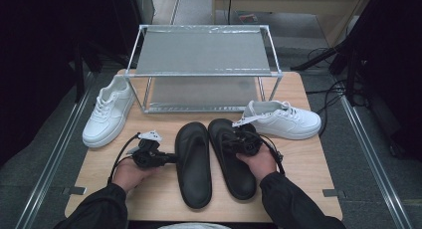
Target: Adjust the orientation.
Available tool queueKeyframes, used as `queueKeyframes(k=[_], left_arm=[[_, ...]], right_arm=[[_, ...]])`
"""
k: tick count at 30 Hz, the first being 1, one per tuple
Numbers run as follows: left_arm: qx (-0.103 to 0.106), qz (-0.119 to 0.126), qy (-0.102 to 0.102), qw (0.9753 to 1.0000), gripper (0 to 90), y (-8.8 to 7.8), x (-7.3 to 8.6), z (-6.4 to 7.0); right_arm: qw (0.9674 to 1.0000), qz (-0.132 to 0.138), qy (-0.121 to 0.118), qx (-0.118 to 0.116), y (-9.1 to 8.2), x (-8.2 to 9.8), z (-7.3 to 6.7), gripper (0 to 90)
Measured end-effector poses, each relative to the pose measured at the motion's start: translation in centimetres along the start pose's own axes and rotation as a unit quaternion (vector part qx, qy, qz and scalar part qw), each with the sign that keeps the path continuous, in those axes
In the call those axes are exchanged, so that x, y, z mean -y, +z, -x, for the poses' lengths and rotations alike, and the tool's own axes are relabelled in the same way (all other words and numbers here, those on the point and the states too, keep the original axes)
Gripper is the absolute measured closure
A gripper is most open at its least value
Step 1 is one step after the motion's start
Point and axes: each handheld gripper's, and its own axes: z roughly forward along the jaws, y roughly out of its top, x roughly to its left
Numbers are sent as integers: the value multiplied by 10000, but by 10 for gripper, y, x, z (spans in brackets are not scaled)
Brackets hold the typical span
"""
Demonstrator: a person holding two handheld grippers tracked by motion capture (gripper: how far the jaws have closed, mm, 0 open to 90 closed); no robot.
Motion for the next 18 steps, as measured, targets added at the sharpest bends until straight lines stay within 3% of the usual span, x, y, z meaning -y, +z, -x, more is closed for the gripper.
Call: queueKeyframes(k=[3, 9, 13, 18], left_arm=[[-1, -27, 73, 10000, 854, 2, -1, 4], [77, -40, 28, 10000, 858, 5, -1, 6], [218, 8, -162, 9996, 853, 7, 0, 5], [222, -14, -90, 9997, 848, 9, -1, 8]], right_arm=[[10000, 33, 11, -34, 1, 1, -1, 892], [9998, 103, 115, -109, 4, 2, -3, 894], [9999, 126, 56, -26, 5, 1, -5, 894], [9998, 174, 89, 15, 6, 0, -6, 894]])
